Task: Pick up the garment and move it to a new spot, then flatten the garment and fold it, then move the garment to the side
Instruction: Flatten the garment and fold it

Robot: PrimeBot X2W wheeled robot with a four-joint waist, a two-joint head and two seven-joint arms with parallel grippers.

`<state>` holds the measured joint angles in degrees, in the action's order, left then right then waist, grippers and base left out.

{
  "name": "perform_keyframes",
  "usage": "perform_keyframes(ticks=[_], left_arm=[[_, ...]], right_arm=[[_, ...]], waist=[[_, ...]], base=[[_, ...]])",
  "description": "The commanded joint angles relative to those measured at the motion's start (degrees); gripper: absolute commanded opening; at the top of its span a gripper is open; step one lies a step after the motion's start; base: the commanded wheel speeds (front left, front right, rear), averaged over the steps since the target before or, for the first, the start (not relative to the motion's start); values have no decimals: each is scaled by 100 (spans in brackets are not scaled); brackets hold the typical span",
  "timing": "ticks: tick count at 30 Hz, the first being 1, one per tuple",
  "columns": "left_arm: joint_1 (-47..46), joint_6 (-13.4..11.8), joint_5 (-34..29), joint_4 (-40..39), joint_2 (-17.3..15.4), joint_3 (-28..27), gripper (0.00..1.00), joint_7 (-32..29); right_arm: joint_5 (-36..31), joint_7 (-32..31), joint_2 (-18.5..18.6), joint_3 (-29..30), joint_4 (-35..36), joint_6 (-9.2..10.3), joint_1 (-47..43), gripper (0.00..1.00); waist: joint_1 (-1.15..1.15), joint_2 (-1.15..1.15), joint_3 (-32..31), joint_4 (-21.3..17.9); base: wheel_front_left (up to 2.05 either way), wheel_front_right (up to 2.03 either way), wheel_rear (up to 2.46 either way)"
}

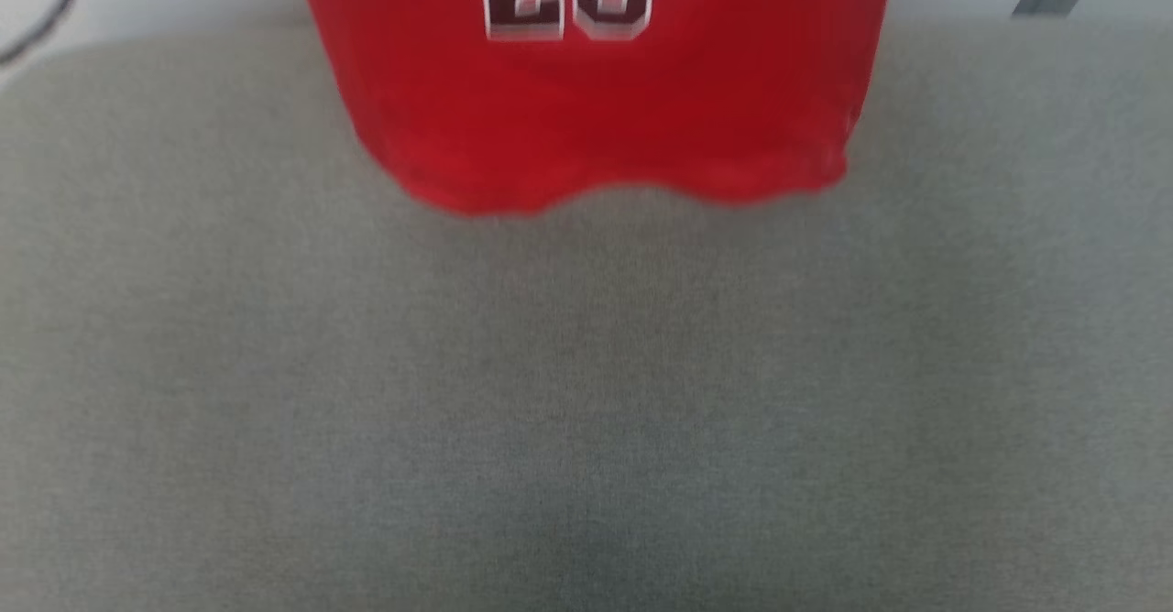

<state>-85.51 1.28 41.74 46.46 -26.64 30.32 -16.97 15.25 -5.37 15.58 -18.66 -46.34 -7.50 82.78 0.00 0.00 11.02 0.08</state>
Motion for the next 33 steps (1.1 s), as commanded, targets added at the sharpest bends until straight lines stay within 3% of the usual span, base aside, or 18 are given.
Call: perform_keyframes(ticks=[1,10,14,18,27,33], left_arm=[[-213,18,-81,90,45,-27,0,167],[-1344,80,-460,522,239,-53,0,1579],[-1613,190,-560,804,354,-64,0,2469],[-1432,359,-498,1163,493,2,0,2798],[-625,592,-297,1777,735,221,0,2880],[271,618,94,1500,722,609,0,2466]], right_arm=[[-201,311,-40,101,-187,1,201,0],[-1639,1774,-143,893,-1003,1,1258,0],[-2414,2015,-222,1281,-1096,1,1424,0],[-2768,2049,-327,1406,-1275,1,1182,0],[-2563,2060,-524,1254,-1790,1,366,0],[-1622,2062,-786,761,-2274,1,-287,0]], waist=[[0,0,511,27],[0,0,1338,135],[0,0,1648,217],[0,0,1729,285],[0,0,1447,393],[0,0,972,422]], base=[[0,0,0],[0,0,0],[0,0,0],[0,0,0],[0,0,0],[0,0,0]])
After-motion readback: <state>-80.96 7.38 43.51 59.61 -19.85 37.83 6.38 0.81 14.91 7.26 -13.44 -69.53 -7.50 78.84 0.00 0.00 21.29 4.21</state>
